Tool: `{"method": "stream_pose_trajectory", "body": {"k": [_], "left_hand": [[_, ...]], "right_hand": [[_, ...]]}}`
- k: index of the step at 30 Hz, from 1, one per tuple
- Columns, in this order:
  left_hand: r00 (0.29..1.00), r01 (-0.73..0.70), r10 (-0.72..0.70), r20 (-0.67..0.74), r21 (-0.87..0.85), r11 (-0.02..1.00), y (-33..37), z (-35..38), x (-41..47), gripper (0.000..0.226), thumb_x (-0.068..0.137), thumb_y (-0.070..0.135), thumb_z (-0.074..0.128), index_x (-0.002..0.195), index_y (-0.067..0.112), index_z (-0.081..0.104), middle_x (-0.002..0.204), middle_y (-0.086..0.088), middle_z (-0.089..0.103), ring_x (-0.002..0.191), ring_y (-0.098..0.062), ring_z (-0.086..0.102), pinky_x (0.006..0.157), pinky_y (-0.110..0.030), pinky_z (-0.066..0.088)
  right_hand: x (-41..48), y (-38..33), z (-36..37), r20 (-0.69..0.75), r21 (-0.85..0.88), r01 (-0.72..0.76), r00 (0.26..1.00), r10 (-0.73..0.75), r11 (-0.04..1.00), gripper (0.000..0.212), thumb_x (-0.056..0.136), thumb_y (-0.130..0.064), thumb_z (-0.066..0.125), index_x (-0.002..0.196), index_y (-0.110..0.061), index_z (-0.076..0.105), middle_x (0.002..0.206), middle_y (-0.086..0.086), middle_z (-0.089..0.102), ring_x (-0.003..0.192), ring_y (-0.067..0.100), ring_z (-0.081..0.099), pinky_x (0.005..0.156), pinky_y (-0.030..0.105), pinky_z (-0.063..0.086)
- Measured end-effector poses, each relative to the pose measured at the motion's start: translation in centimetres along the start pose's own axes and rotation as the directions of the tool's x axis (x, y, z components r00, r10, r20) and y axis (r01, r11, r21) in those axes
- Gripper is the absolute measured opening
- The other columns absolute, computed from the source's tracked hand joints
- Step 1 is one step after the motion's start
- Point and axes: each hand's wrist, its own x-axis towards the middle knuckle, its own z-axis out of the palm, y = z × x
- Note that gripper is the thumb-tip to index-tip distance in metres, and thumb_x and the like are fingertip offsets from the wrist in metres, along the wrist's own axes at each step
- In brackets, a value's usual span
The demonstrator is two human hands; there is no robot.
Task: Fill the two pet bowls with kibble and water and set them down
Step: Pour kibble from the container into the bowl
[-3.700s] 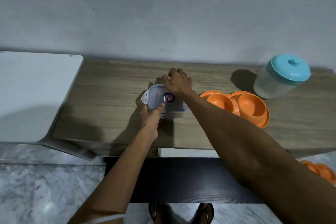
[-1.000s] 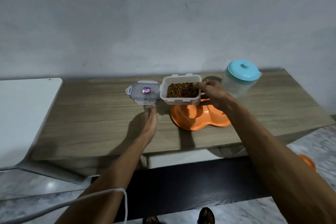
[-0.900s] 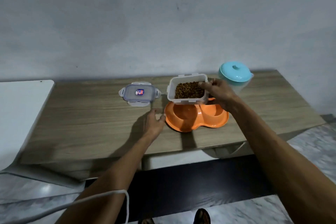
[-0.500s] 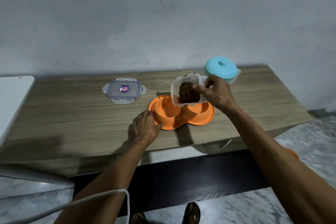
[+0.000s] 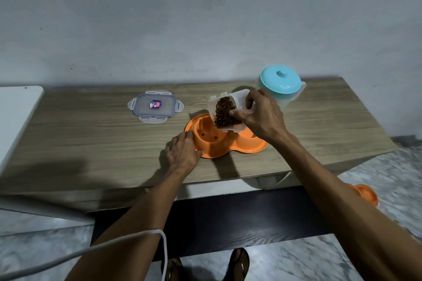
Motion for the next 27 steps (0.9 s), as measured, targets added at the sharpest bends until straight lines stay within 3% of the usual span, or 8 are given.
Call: {"method": "stream_pose_trajectory", "body": {"k": [14,27], "left_hand": [[1.000,-0.002,0.002,-0.011,-0.014,1.000,-0.16,0.38,0.09,0.077,0.079,0.045,0.074,0.143,0.025,0.036,0.142,-0.004,0.046,0.132,-0.028,0.044,0.105,-0.050,0.040],[1.000,-0.003,0.003,-0.009,-0.001,1.000,-0.07,0.41,0.12,0.075,0.080,0.045,0.072,0.142,0.023,0.037,0.142,-0.005,0.046,0.132,-0.029,0.044,0.103,-0.050,0.041]], "right_hand": [[-0.25,-0.45,0.22,0.012,-0.061,0.071,0.997,-0.070,0.996,0.045,0.077,-0.049,0.076,0.083,-0.017,0.044,0.115,0.003,0.055,0.085,0.024,0.053,0.065,0.043,0.050],[-0.24,-0.36,0.47,-0.001,-0.075,0.080,0.997,-0.080,0.994,0.045,0.076,-0.049,0.077,0.082,-0.019,0.043,0.110,0.002,0.055,0.082,0.023,0.053,0.064,0.045,0.053]]}}
